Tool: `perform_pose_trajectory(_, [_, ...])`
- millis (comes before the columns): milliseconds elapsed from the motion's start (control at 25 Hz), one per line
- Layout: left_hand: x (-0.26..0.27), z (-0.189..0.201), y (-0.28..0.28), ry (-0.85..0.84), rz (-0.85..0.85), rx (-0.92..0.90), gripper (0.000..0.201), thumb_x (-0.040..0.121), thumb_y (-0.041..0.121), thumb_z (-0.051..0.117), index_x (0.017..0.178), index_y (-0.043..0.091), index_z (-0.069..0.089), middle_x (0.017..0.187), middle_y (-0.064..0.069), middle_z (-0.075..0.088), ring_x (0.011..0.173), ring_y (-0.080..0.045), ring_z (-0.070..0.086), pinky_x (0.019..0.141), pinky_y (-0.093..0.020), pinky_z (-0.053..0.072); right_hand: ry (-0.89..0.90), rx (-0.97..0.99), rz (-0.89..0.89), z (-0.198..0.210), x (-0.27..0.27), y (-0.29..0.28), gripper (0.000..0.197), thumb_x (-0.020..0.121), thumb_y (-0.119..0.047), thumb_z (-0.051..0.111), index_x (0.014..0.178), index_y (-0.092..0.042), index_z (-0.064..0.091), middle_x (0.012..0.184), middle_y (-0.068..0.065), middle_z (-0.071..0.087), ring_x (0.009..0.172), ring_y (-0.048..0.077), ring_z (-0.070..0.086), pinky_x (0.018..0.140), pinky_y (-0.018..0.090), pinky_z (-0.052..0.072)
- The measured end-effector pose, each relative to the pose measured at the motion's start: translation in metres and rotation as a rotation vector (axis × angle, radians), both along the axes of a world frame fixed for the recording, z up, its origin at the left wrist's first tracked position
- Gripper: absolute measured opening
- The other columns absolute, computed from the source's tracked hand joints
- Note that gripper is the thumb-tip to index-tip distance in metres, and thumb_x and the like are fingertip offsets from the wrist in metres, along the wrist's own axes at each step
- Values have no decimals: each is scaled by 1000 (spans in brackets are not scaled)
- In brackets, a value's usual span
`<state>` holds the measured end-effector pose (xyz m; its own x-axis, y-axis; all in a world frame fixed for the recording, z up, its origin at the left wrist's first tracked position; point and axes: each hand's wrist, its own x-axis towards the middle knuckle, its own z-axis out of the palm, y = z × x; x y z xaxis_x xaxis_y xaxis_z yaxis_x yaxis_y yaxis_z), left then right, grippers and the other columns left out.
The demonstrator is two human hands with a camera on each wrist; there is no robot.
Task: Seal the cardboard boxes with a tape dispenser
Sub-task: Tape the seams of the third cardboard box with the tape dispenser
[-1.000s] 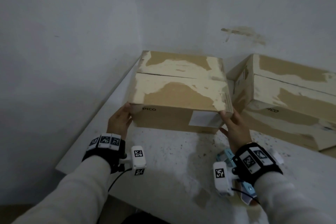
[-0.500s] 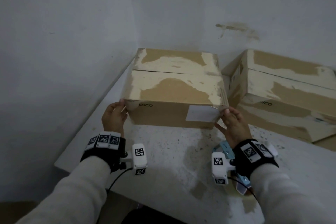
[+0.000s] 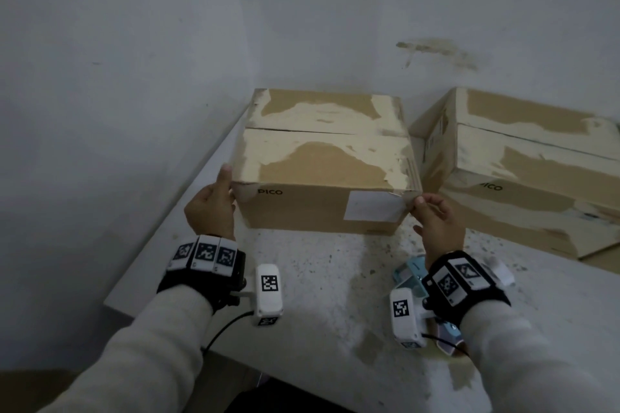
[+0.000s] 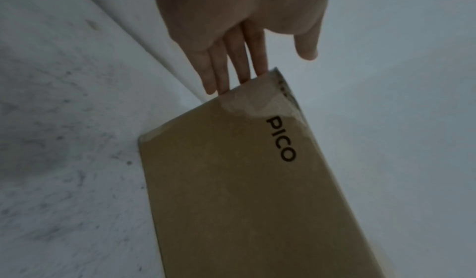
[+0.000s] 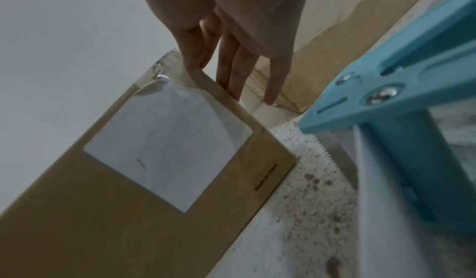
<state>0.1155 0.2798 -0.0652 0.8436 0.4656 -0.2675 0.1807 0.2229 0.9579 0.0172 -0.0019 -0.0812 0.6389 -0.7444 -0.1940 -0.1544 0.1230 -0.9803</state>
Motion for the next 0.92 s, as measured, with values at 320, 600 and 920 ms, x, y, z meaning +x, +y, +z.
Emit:
perform_pose_trajectory(320, [-7, 8, -16, -65, -97, 546, 37, 94, 31, 52, 119, 4, 59, 121, -13, 63, 113, -27, 57, 88, -24, 40, 201, -380, -74, 30, 9, 18, 43, 87, -42, 59, 64, -6, 51, 56, 1, 46, 60, 21, 42, 53, 32, 30])
perform_pose_trajectory(600, [-4, -2, -17, -101, -139, 601, 41, 99, 29, 40, 129, 5, 56, 130, -15, 59, 121, -29, 53, 103, -35, 41, 143, -477, -61, 31, 8, 20, 37, 90, -36, 57, 111, -6, 64, 94, 11, 65, 80, 17, 52, 72, 25, 38])
perform_pose_trajectory(920, [-6, 1, -19, -129, -101, 608, 37, 98, 25, 43, 123, 3, 60, 122, -15, 64, 114, -29, 57, 95, -30, 42, 171, -490, -108, 22, 14, 29, 37, 97, -25, 45, 95, 3, 68, 90, 21, 67, 78, 26, 54, 64, 25, 30])
